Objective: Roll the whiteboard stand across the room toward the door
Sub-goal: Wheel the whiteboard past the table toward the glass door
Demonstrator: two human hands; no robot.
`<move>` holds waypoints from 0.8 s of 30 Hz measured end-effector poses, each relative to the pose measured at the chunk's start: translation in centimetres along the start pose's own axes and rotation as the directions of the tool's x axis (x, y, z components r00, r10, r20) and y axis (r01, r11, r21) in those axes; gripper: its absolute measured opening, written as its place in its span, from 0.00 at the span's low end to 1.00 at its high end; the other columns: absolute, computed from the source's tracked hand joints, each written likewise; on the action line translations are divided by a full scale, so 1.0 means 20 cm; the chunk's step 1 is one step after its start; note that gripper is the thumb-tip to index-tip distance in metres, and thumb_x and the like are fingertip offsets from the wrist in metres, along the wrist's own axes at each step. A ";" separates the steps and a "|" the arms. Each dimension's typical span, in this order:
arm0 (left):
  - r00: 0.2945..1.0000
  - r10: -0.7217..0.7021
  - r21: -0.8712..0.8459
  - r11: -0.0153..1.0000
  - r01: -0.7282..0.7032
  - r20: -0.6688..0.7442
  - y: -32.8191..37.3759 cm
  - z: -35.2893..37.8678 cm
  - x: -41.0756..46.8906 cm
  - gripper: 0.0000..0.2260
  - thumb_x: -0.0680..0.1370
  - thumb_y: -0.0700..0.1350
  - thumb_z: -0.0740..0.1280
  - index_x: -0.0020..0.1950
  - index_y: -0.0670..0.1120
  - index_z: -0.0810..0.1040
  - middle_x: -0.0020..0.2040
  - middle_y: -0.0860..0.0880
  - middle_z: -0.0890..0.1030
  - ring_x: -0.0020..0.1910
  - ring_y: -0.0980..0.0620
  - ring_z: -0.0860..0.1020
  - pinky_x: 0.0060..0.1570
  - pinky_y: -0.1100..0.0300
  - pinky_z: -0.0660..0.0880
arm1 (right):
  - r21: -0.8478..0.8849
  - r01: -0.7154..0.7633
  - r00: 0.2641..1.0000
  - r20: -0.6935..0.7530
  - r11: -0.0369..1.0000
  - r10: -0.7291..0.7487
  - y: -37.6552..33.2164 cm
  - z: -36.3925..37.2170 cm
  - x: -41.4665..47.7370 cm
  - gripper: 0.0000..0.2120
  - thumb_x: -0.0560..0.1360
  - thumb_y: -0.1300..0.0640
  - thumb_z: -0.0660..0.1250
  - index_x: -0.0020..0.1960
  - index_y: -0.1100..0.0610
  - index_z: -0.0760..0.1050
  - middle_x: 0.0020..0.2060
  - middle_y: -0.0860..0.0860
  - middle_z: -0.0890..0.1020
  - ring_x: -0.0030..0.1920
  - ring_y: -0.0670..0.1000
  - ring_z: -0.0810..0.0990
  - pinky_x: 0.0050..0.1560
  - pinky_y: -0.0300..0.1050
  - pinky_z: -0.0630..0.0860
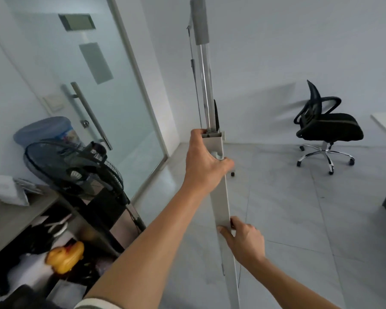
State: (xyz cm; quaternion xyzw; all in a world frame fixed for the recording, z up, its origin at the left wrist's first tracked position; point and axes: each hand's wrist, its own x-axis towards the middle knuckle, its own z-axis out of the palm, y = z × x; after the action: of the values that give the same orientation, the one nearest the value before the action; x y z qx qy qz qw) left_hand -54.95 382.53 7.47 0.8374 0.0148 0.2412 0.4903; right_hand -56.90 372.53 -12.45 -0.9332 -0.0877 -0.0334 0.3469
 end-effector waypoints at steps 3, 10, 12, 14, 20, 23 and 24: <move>1.000 -0.006 -0.012 1.000 0.007 0.026 -0.12 -0.05 0.26 0.25 0.62 0.40 0.72 0.54 0.53 0.66 0.45 0.42 0.80 0.37 0.44 0.77 0.39 0.48 0.79 | -0.011 -0.017 1.000 0.010 1.000 0.017 -0.10 0.09 0.26 0.17 0.75 0.39 0.62 0.51 0.53 0.74 0.45 0.52 0.86 0.46 0.61 0.82 0.41 0.49 0.76; 0.997 -0.002 -0.018 1.000 0.003 0.074 -0.41 -0.14 0.78 0.25 0.63 0.40 0.72 0.57 0.51 0.67 0.45 0.40 0.81 0.41 0.39 0.79 0.43 0.43 0.79 | 0.016 -0.070 0.997 0.026 0.997 0.069 -0.29 0.29 0.78 0.16 0.75 0.40 0.62 0.42 0.52 0.66 0.36 0.52 0.82 0.41 0.60 0.81 0.34 0.46 0.66; 0.996 -0.003 -0.033 0.999 0.006 0.087 -0.49 -0.15 0.92 0.25 0.63 0.40 0.71 0.56 0.52 0.67 0.42 0.39 0.80 0.38 0.38 0.77 0.40 0.44 0.79 | 0.003 -0.077 0.997 0.024 0.997 0.077 -0.33 0.35 0.91 0.16 0.75 0.40 0.62 0.42 0.53 0.67 0.35 0.52 0.81 0.40 0.60 0.81 0.33 0.45 0.66; 0.994 0.005 -0.053 0.999 0.001 0.109 -0.57 -0.17 1.06 0.25 0.63 0.41 0.71 0.56 0.52 0.66 0.38 0.42 0.77 0.34 0.42 0.74 0.37 0.48 0.76 | -0.007 -0.083 0.997 -0.004 0.997 0.083 -0.37 0.42 1.05 0.17 0.75 0.40 0.62 0.45 0.54 0.71 0.37 0.54 0.83 0.40 0.60 0.81 0.33 0.45 0.66; 0.987 0.054 -0.083 0.996 -0.042 0.152 -0.83 -0.27 1.49 0.26 0.62 0.41 0.72 0.56 0.51 0.66 0.43 0.43 0.79 0.38 0.47 0.77 0.39 0.50 0.77 | -0.012 -0.117 0.991 -0.072 0.993 0.116 -0.53 0.68 1.45 0.18 0.74 0.39 0.63 0.46 0.54 0.73 0.40 0.53 0.85 0.40 0.60 0.82 0.33 0.45 0.67; 0.982 0.076 -0.096 0.994 -0.060 0.172 -0.96 -0.35 1.68 0.26 0.63 0.40 0.72 0.57 0.51 0.66 0.42 0.46 0.79 0.38 0.49 0.77 0.38 0.54 0.77 | -0.004 -0.146 0.987 -0.064 0.989 0.146 -0.64 0.79 1.64 0.17 0.75 0.39 0.63 0.45 0.54 0.71 0.40 0.53 0.85 0.40 0.60 0.81 0.33 0.46 0.67; 0.981 0.083 -0.104 0.992 -0.066 0.174 -1.00 -0.37 1.75 0.26 0.63 0.40 0.72 0.57 0.50 0.66 0.42 0.47 0.79 0.38 0.49 0.77 0.38 0.55 0.76 | 0.007 -0.162 0.985 -0.061 0.987 0.163 -0.68 0.83 1.70 0.17 0.75 0.39 0.63 0.45 0.54 0.71 0.40 0.54 0.85 0.41 0.61 0.81 0.33 0.46 0.67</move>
State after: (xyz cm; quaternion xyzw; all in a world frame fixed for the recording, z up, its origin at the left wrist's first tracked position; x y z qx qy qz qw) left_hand -22.99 408.12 7.46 0.8304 -0.0721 0.1841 0.5209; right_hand -26.03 398.25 -12.05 -0.9353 -0.0006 -0.0337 0.3521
